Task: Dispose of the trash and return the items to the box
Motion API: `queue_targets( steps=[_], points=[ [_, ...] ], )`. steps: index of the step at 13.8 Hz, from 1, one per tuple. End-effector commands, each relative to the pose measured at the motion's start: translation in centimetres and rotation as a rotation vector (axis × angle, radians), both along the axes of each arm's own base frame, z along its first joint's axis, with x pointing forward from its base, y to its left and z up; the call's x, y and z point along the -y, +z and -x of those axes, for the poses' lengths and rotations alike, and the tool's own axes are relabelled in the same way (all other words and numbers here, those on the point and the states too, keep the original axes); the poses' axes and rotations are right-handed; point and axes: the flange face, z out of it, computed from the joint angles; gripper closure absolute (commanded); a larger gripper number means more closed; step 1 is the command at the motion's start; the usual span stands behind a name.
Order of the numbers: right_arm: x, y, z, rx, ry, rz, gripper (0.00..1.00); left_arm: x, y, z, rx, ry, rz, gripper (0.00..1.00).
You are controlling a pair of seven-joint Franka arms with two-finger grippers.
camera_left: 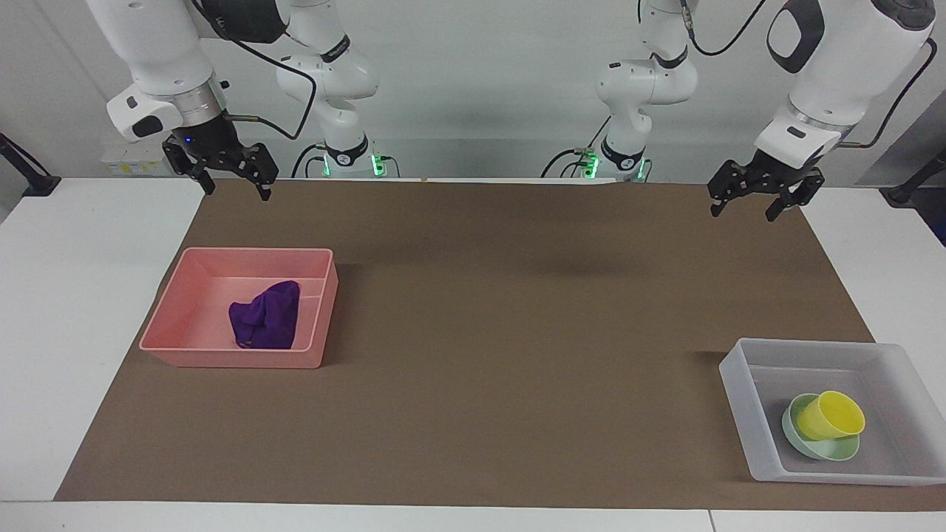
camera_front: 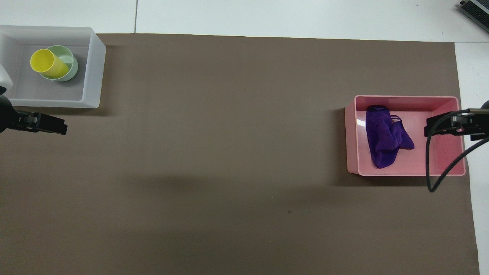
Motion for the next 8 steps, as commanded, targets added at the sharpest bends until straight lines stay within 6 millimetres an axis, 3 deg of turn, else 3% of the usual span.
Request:
queue_targets(
  steps=[1,8],
  points=[
    [0.14,0.1,0.82,-0.004,0.001,-0.016,0.0,-0.33,0.3,0.49,-0.007,0.015,-0.019,0.0],
    [0.14,0.1,0.82,-0.004,0.001,-0.016,0.0,-0.5,0.42,0.6,-0.003,0.019,-0.036,0.0]
  ],
)
